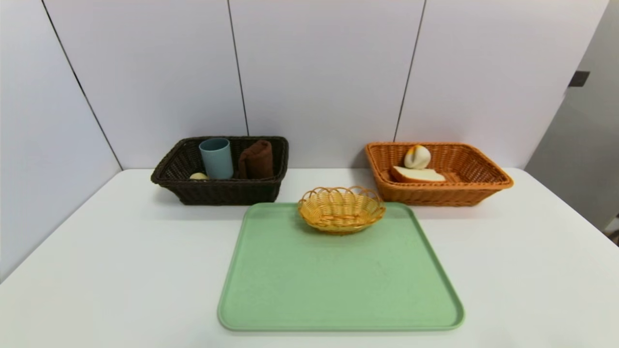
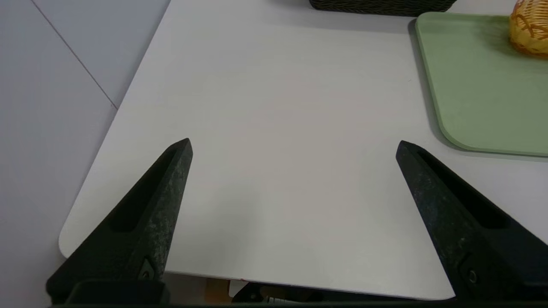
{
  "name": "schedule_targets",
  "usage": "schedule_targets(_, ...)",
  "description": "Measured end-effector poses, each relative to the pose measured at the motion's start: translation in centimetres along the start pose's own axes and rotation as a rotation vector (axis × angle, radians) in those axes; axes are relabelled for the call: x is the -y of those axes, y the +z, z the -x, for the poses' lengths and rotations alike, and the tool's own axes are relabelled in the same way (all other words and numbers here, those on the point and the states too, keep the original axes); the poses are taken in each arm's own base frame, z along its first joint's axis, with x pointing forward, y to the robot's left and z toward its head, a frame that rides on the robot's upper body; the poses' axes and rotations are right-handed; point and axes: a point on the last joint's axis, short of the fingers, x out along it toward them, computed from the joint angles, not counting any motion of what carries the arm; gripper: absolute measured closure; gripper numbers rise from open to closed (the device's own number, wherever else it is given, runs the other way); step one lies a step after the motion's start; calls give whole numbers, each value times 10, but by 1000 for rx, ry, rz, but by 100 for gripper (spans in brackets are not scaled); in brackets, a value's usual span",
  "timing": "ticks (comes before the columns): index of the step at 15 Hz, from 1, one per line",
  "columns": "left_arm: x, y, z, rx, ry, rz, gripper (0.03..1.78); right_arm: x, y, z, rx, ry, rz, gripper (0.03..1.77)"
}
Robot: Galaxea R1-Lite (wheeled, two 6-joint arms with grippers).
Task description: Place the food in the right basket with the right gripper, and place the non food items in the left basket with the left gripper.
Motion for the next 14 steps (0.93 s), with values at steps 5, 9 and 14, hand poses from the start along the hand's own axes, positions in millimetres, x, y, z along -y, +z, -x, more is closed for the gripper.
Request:
schedule_targets(5,7,-21,3,15,-93,35,12,0,-9,7,-20,-13,-192,10)
schedule_targets(9,8,-26,3,11,-90,38,12,2,-1,10,-7,-145,-257,10)
schedule_targets(14,7,-34,0,-3,-89,29,12,-4,-17,20,2,-129,-284,10)
